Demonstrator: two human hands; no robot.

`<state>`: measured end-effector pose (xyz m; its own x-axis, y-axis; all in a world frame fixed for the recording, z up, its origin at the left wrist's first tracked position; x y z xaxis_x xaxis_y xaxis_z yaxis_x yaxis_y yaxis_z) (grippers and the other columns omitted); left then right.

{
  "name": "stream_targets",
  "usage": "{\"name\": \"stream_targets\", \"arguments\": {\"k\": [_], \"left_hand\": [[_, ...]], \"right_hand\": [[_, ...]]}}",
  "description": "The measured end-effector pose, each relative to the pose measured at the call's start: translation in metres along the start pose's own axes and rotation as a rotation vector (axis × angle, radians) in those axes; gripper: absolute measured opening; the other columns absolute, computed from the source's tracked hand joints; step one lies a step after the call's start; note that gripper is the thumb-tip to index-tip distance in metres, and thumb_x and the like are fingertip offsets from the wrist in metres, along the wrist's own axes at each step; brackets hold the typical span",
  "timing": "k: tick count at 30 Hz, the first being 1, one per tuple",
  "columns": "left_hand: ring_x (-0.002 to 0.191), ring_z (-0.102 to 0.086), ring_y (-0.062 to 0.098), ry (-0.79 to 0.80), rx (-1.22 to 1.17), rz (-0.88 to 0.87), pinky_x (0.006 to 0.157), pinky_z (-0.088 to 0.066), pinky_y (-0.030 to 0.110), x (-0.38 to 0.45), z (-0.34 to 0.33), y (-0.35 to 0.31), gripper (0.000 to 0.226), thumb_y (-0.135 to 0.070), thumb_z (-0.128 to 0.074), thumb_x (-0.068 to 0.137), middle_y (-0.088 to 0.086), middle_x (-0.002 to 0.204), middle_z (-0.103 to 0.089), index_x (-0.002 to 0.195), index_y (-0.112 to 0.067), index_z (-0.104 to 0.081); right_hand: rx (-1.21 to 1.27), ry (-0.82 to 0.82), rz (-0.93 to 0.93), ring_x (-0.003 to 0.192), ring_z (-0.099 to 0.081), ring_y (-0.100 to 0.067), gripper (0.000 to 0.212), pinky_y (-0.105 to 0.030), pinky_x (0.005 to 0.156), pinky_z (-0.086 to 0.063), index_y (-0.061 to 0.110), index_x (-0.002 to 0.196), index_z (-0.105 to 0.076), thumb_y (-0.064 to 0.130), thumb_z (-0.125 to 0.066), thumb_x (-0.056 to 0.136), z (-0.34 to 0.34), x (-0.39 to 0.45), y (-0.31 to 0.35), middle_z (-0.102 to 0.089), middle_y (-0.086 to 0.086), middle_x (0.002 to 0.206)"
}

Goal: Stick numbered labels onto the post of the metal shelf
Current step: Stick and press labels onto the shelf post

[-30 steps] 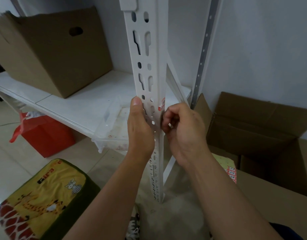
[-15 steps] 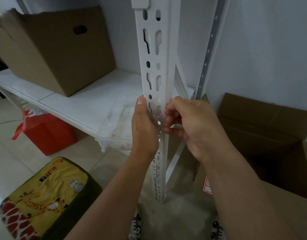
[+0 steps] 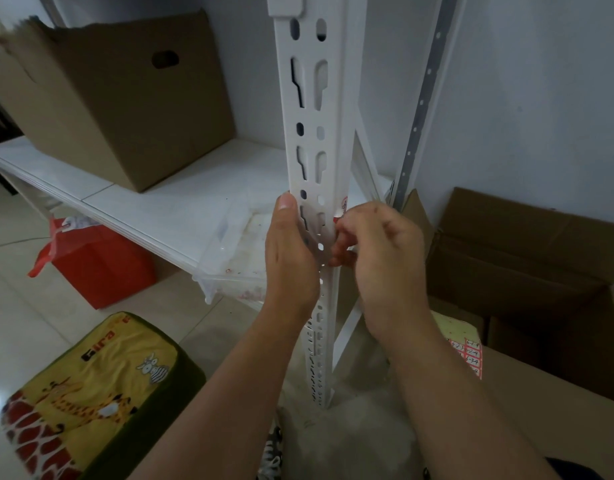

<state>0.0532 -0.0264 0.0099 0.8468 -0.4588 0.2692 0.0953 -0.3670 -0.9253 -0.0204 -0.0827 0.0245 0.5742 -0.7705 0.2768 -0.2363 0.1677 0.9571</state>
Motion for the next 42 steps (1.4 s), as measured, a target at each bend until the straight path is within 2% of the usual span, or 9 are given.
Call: {"name": "stream_targets", "arguments": {"k": [5,9,17,21,26,29,32,35,42], "left_hand": [[0.081,-0.069,0.004,0.007,0.024,0.039,0.069,-0.052,0.013,0.0,0.001,0.002,0.051,-0.035,-0.019,0.105,-0.008,0.077,-0.073,0.088,-0.021,-0.065],[0.076,-0.068,0.002,0.015,0.013,0.021,0.07,-0.051,0.013,-0.002,0.001,0.001,0.052,-0.032,-0.02,0.106,-0.009,0.073,-0.071,0.079,-0.023,-0.064],[0.073,-0.066,0.005,0.003,-0.008,0.014,0.067,-0.052,0.016,0.001,0.002,0.002,0.051,-0.033,-0.022,0.106,-0.006,0.071,-0.069,0.08,-0.019,-0.064],[0.078,-0.059,0.024,0.009,-0.068,0.041,0.074,-0.049,0.04,0.006,0.006,0.007,0.047,-0.05,-0.035,0.096,0.01,0.082,-0.063,0.081,-0.015,-0.063],[0.087,-0.067,0.018,0.09,-0.04,-0.019,0.078,-0.053,0.031,0.001,0.009,0.003,0.05,-0.043,-0.022,0.101,0.003,0.088,-0.07,0.096,-0.019,-0.066],[0.098,-0.061,0.014,-0.04,0.14,-0.149,0.079,-0.05,0.021,-0.011,0.005,0.0,0.041,-0.035,-0.03,0.097,0.008,0.111,-0.062,0.122,-0.013,-0.054],[0.092,-0.053,0.011,-0.206,0.255,-0.364,0.078,-0.044,0.02,-0.021,0.013,-0.007,0.028,-0.029,-0.042,0.092,0.001,0.104,-0.053,0.113,-0.014,-0.05],[0.079,-0.056,0.011,-0.086,0.396,-0.557,0.07,-0.048,0.026,-0.03,0.015,-0.014,0.01,-0.019,-0.048,0.091,-0.006,0.086,-0.056,0.099,-0.016,-0.054],[0.081,-0.065,0.014,0.117,0.459,-0.631,0.075,-0.054,0.027,-0.038,0.009,-0.016,0.025,-0.015,-0.056,0.089,0.004,0.088,-0.065,0.112,-0.004,-0.059]], "right_hand": [[-0.401,-0.01,0.508,0.083,-0.057,0.009,0.011,-0.004,0.072,-0.046,0.02,0.102,-0.055,0.02,-0.059,0.093,0.002,-0.006,-0.003,-0.054,0.022,0.088],[-0.479,-0.055,0.574,0.082,-0.056,-0.001,0.018,-0.005,0.07,-0.046,0.005,0.099,-0.061,0.022,-0.055,0.095,0.004,-0.002,-0.005,-0.057,0.009,0.088],[-0.732,-0.139,0.656,0.064,-0.047,-0.002,0.051,0.001,0.062,-0.032,0.008,0.089,-0.059,0.048,-0.03,0.098,-0.002,-0.004,0.002,-0.063,-0.001,0.076],[-0.772,-0.086,0.706,0.057,-0.049,-0.005,0.025,-0.014,0.05,-0.045,0.007,0.09,-0.059,0.027,-0.044,0.095,-0.018,-0.026,-0.01,-0.062,-0.002,0.072],[-0.394,0.039,0.472,0.068,-0.056,-0.003,0.014,-0.013,0.06,-0.047,0.013,0.096,-0.055,0.023,-0.046,0.099,-0.004,-0.026,-0.015,-0.053,0.016,0.077],[-0.158,0.09,0.231,0.067,-0.061,-0.01,0.008,-0.022,0.058,-0.052,0.017,0.093,-0.054,0.019,-0.049,0.099,0.003,-0.02,-0.012,-0.059,0.01,0.075],[-0.02,0.154,0.086,0.062,-0.062,-0.013,0.012,-0.021,0.058,-0.051,0.011,0.092,-0.058,0.014,-0.048,0.098,0.01,-0.02,-0.007,-0.062,-0.001,0.07],[0.221,0.22,-0.045,0.062,-0.059,-0.02,0.021,-0.03,0.058,-0.051,0.01,0.088,-0.063,0.017,-0.045,0.097,0.017,-0.02,-0.004,-0.059,-0.006,0.068],[0.418,0.343,-0.143,0.069,-0.056,-0.023,0.027,-0.031,0.058,-0.047,0.016,0.077,-0.066,0.023,-0.042,0.086,0.025,-0.018,-0.001,-0.058,-0.01,0.071]]}}
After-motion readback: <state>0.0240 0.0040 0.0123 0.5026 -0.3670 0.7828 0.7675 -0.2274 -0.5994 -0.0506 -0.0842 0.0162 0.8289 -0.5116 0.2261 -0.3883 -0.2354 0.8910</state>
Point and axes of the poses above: each hand's wrist, its own x-axis towards the middle knuckle, its own z-axis out of the back of the hand, y = z × x, the point moved 3 cm from there along x, towards the middle knuckle
